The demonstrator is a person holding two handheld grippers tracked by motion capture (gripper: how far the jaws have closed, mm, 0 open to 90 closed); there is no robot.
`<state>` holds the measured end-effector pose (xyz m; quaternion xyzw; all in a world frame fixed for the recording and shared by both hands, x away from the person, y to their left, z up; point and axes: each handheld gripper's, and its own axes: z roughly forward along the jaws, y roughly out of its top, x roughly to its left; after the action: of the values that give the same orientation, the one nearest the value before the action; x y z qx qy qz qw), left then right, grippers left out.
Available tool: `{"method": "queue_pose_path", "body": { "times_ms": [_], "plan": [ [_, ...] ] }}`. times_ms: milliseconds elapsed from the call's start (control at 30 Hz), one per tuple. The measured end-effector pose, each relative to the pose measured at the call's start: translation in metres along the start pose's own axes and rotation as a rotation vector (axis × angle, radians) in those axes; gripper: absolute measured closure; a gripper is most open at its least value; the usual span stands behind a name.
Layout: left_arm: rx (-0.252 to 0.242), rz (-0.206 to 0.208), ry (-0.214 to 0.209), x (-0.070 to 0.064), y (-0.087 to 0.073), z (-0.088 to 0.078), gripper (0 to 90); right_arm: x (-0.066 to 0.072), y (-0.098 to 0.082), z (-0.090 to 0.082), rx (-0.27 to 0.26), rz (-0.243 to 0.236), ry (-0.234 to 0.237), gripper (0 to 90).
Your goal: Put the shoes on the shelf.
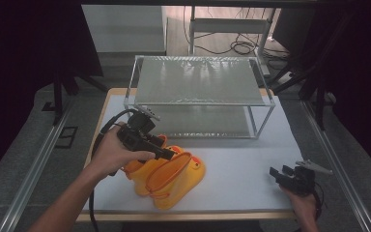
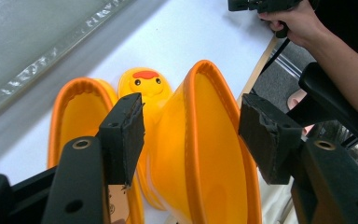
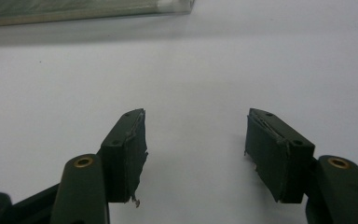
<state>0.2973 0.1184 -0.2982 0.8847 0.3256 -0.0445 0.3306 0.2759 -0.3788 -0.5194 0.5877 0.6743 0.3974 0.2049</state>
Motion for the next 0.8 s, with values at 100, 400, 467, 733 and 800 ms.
{"method": "queue_pose_path", "body": {
  "times_ms": [100,400,467,733,800],
  "plan": [
    [-0.003,-0.007,0.003,0.002,-0.001,-0.003,40.8,0.000,-0.001,-0.001,-0.003,0.005,0.000,37.4],
    [0.018,-0.030,-0.002,0.014,-0.008,-0.014,38.4,-0.001,-0.001,-0.004,-0.016,0.008,-0.005,37.4],
    [0.022,-0.040,0.003,0.016,-0.010,-0.014,38.2,-0.001,-0.001,-0.004,-0.014,0.004,-0.006,37.4],
    [0.083,-0.038,0.003,0.020,-0.015,-0.006,36.7,-0.002,0.000,-0.006,-0.022,0.006,-0.003,37.4],
    [0.112,-0.040,-0.007,0.022,-0.016,-0.002,36.2,-0.002,0.000,-0.006,-0.021,0.006,-0.003,37.4]
  ]
}}
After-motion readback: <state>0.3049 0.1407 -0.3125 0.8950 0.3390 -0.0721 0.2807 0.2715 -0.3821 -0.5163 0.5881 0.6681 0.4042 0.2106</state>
